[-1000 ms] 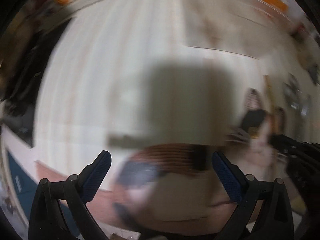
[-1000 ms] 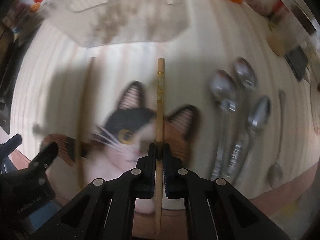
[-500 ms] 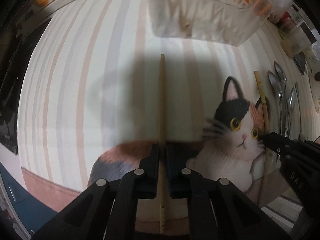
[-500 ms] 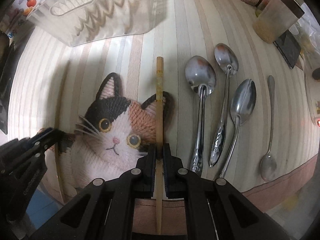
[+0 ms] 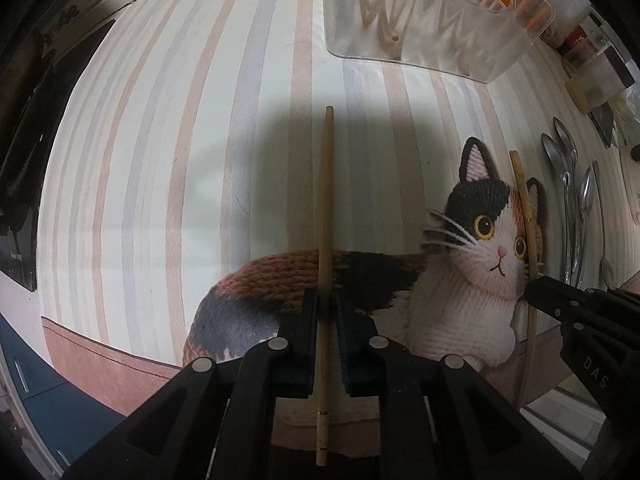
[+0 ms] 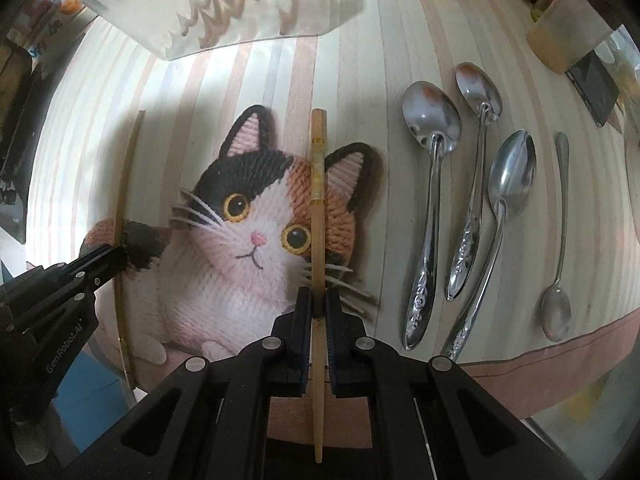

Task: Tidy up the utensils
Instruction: 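Grasp a chopstick with the left tool while the right tool grasps another chopstick, then carry both chopsticks to the clear caddy and release them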

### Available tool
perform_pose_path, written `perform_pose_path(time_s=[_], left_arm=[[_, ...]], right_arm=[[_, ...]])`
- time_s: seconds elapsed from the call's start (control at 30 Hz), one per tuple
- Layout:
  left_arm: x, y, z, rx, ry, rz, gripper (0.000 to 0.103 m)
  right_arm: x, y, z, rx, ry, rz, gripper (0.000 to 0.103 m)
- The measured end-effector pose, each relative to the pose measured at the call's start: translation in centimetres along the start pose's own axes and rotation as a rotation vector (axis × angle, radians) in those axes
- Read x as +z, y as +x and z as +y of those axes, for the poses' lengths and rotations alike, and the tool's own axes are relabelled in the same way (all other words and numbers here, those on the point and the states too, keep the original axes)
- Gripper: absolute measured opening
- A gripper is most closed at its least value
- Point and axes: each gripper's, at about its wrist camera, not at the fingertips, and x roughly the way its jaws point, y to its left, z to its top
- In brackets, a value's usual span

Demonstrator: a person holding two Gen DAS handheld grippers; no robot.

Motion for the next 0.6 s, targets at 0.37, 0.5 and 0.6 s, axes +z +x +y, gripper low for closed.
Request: perform_pose_path(time_s=[0.37, 0.5, 0.6], left_arm=[[0.0, 0.0, -0.3, 0.016, 0.011, -0.007, 0.005], [-0.3, -0.2, -0.4, 0.033, 0.003, -0.017, 0.004], [-0.5, -1.0, 0.1, 0.048, -0.013, -0.041, 0.004]], right_arm=[[0.0, 0.3, 0.4, -0.020, -0.020, -0.008, 0.007], [-0.7, 0.4, 0.9, -0.020, -0.007, -0.026, 0.007], [-0.9, -0.1, 0.5, 0.003, 0.010, -0.040, 0.007]])
